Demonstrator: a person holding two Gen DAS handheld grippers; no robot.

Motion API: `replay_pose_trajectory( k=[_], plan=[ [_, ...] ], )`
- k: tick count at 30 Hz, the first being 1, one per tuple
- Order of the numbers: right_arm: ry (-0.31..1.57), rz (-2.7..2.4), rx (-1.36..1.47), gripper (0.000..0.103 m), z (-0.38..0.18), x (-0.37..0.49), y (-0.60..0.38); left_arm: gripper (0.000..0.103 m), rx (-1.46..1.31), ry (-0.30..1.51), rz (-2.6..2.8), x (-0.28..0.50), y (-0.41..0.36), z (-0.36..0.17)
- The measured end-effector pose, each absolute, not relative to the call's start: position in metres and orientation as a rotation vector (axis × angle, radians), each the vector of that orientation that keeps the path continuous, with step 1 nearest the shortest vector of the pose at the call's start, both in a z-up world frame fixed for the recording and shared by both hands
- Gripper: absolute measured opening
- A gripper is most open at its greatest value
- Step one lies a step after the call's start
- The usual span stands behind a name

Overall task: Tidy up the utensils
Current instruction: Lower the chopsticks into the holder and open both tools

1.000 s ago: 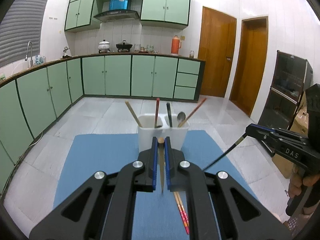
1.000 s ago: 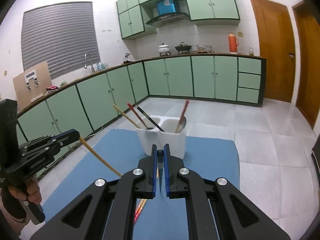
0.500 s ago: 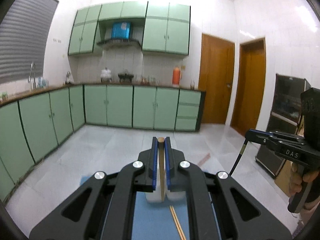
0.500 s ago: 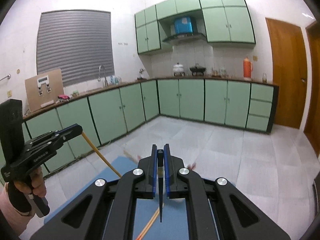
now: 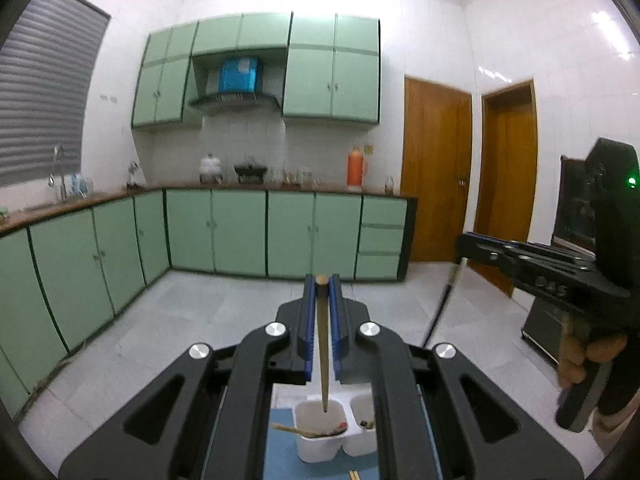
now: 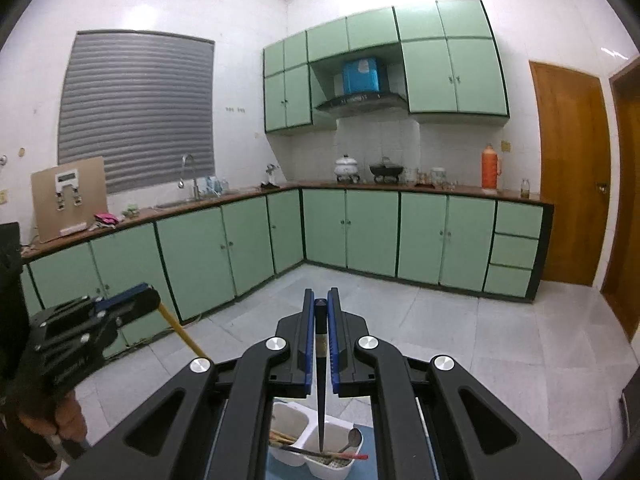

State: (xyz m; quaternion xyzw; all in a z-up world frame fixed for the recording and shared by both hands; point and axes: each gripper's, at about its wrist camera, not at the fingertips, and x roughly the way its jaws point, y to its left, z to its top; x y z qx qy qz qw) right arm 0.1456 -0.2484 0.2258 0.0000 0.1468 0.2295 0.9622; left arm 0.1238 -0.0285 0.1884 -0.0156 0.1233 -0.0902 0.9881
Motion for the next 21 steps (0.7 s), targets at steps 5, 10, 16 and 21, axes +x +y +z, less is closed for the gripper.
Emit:
replay_pose_trajectory(
  k=[5, 10, 16, 21],
  plan=[
    [0.360, 0.462, 0.002, 0.006, 0.181, 0.169, -0.237, 0.006, -0.012, 0.308, -0.176, 0.149, -0.033, 0.156],
    [0.429, 0.468, -0.016, 0.006, 0.147, 0.176, -0.230, 0.007, -0.026, 0.400, -0.197, 0.172, -0.029, 0.119],
    [0.473, 0.473, -0.003, 0.011, 0.124, 0.159, -0.238, 0.038, -0.040, 0.424, -0.198, 0.159, -0.014, 0.102],
    [0.436, 0.429, 0.014, 0.028, 0.117, 0.118, -0.256, 0.044, -0.035, 0.379, -0.180, 0.116, -0.004, 0.099]
  ],
)
